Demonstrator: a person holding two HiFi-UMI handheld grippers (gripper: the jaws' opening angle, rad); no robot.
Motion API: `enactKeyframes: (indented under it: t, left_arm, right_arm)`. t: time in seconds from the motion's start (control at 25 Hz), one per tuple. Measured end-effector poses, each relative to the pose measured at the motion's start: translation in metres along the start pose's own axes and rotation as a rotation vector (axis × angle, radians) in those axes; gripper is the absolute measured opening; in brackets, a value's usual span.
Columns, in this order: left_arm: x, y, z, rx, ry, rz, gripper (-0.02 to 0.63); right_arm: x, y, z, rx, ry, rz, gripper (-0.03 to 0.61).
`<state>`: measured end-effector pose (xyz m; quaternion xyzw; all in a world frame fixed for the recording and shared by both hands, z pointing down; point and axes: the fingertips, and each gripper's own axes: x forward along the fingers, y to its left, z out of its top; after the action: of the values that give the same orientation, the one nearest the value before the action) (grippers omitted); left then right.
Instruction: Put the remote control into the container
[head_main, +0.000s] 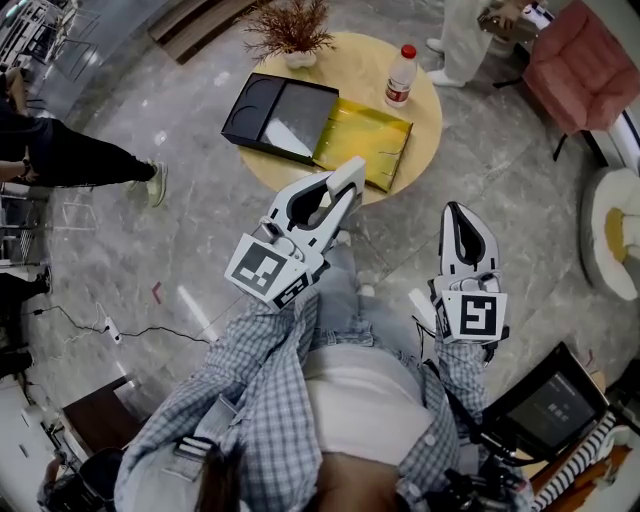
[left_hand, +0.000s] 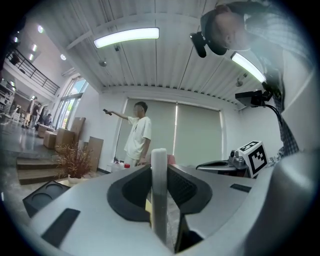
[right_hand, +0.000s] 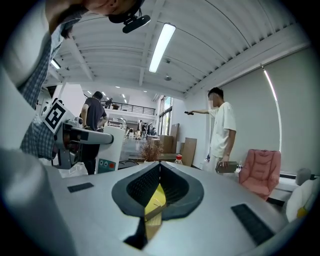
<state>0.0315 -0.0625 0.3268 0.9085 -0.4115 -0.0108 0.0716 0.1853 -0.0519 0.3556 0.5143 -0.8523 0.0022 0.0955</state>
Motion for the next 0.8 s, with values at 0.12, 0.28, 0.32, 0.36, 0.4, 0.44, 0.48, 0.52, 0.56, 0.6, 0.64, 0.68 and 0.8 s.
enactKeyframes:
  t: [0.12,0.28,0.32,0.36,0.4,0.44,0.48,0.52,0.56,0.6,0.64,0.68,0.8]
  left_arm:
    - [0.007,0.013,-0.004,-0.016,0.001,-0.004,0.095]
    - [0.014,0.035,-0.011,-0.016,0.014,-0.01,0.095]
    - [0.017,0.04,-0.012,-0.021,0.017,-0.01,0.095]
    - [0.02,0.045,-0.012,-0.027,0.019,-0.01,0.095]
    - [0.023,0.05,-0.011,-0.033,0.02,-0.011,0.095]
    - [0.027,0.055,-0.009,-0.039,0.02,-0.011,0.095]
    - [0.031,0.059,-0.007,-0.044,0.02,-0.012,0.095]
    - [0.035,0.063,-0.005,-0.048,0.019,-0.014,0.095]
    - [0.038,0.067,-0.004,-0.05,0.02,-0.017,0.095]
    - [0.041,0.071,-0.004,-0.052,0.022,-0.021,0.095]
    - [0.043,0.076,-0.005,-0.056,0.023,-0.025,0.095]
    - [0.045,0.081,-0.006,-0.064,0.024,-0.029,0.095]
    - [0.056,0.1,-0.013,-0.108,0.022,-0.036,0.095]
  right_arm:
    - [0.017,0.003,-0.001,0.011,-0.004,0.016,0.006]
    - [0.039,0.014,0.002,0.049,-0.039,0.075,0.006]
    - [0.045,0.014,0.001,0.045,-0.032,0.079,0.006]
    - [0.051,0.014,0.001,0.035,-0.023,0.08,0.006]
    - [0.057,0.013,0.002,0.026,-0.014,0.082,0.008]
    - [0.062,0.012,0.003,0.022,-0.007,0.084,0.008]
    - [0.068,0.011,0.004,0.021,-0.002,0.087,0.006]
    - [0.074,0.01,0.005,0.021,0.002,0.092,0.006]
    - [0.08,0.011,0.005,0.022,0.007,0.097,0.006]
    - [0.085,0.012,0.005,0.023,0.013,0.104,0.006]
    - [0.092,0.014,0.005,0.027,0.018,0.114,0.008]
    - [0.099,0.017,0.004,0.033,0.023,0.124,0.006]
    - [0.119,0.025,-0.006,0.04,0.065,0.162,0.008]
